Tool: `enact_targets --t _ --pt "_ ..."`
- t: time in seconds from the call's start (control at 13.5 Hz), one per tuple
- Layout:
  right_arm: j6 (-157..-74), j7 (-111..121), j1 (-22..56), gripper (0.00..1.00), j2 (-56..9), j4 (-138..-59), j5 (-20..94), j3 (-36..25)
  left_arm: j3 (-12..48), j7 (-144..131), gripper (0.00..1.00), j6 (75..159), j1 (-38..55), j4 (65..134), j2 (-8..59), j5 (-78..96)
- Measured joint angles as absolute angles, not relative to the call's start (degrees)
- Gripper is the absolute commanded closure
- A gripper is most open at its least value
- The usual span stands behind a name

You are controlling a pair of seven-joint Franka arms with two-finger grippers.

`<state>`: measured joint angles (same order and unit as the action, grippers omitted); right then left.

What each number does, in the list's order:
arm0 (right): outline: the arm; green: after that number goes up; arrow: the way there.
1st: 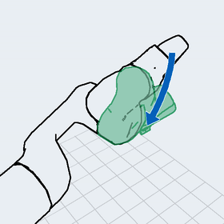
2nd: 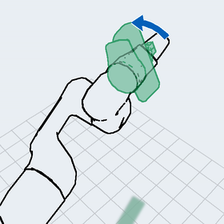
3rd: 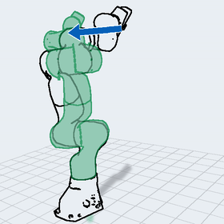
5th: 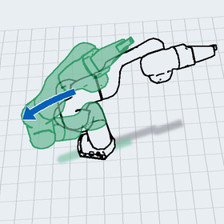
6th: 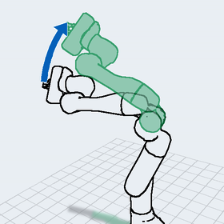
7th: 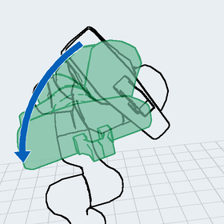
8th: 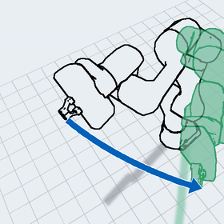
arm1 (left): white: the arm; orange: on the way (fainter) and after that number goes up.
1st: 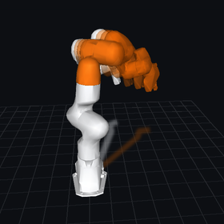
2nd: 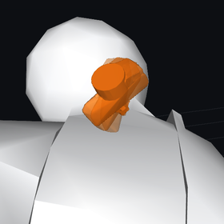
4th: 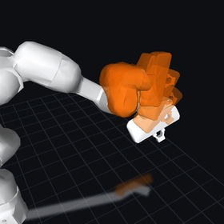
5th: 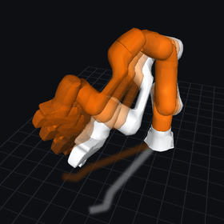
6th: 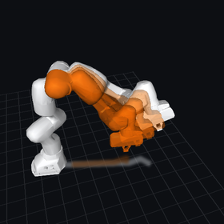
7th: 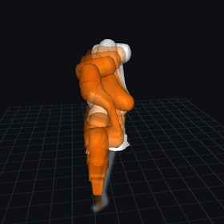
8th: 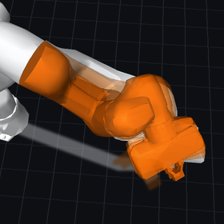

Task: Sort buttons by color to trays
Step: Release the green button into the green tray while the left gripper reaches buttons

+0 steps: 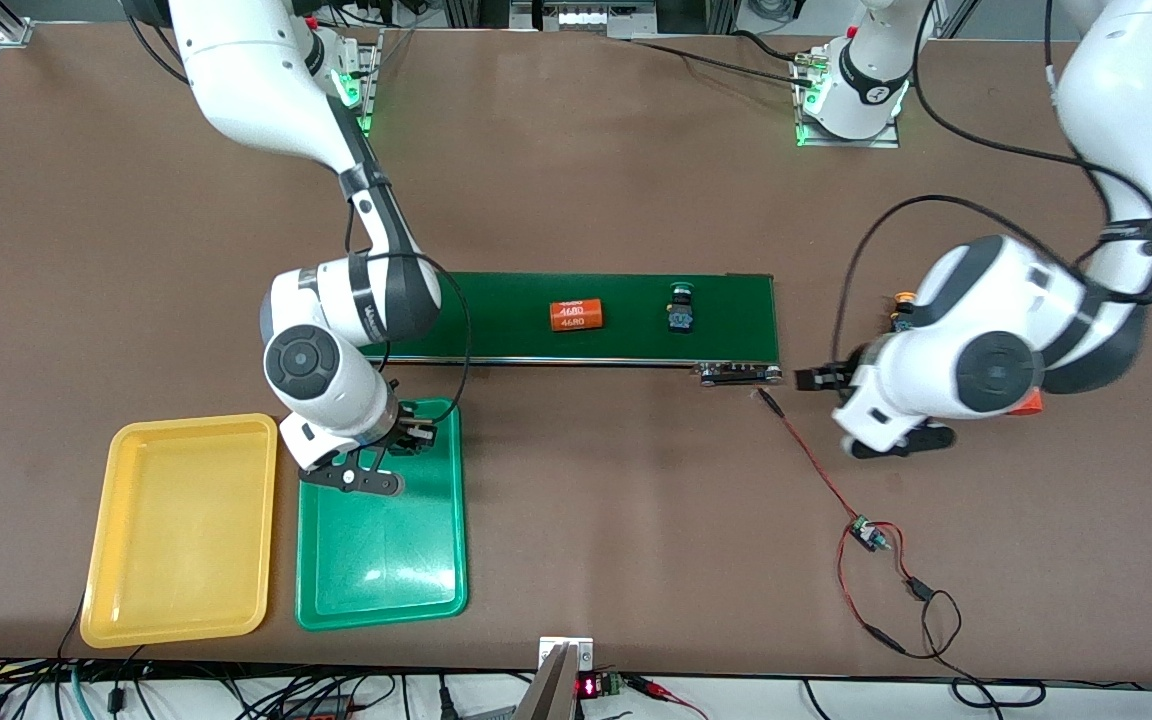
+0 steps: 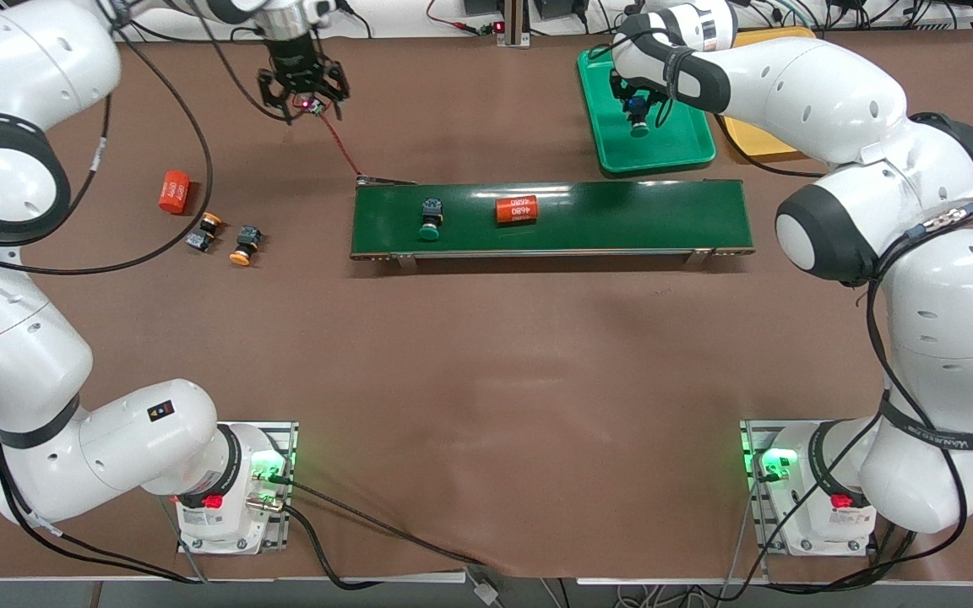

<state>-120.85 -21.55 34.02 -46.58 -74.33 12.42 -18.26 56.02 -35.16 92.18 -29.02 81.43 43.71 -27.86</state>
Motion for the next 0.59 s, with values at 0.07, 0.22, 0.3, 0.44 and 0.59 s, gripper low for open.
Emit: enact_targets --t 0.07,0.22,0.3,0.44,0.59 --pt "-121.1 -19.1 33.1 1.00 -47.4 -73.8 12.4 -18.4 55.8 -32.3 0.00 92.1 -30.3 81.1 43.0 -27.9" --pt "-122.7 -13.3 30.9 1.00 -48.6 -73.0 12.3 -18.6 52.2 -27.0 0.00 92.2 -31.0 81.2 40.8 -27.5" --pt "-124.1 -10.4 29.7 1.00 -49.3 -72.8 12.3 -18.6 49.3 -24.1 0.00 92.3 -30.9 81.7 39.5 -26.0" --pt "-126.1 -7.0 28.5 1.00 -50.9 -72.1 12.3 -18.6 41.5 -17.4 0.00 94.8 -29.6 84.9 36.5 -20.9" --pt "-127.1 -5.3 28.2 1.00 -53.0 -71.5 12.3 -18.5 32.6 -9.5 0.00 101.3 -26.9 91.5 32.6 -17.8"
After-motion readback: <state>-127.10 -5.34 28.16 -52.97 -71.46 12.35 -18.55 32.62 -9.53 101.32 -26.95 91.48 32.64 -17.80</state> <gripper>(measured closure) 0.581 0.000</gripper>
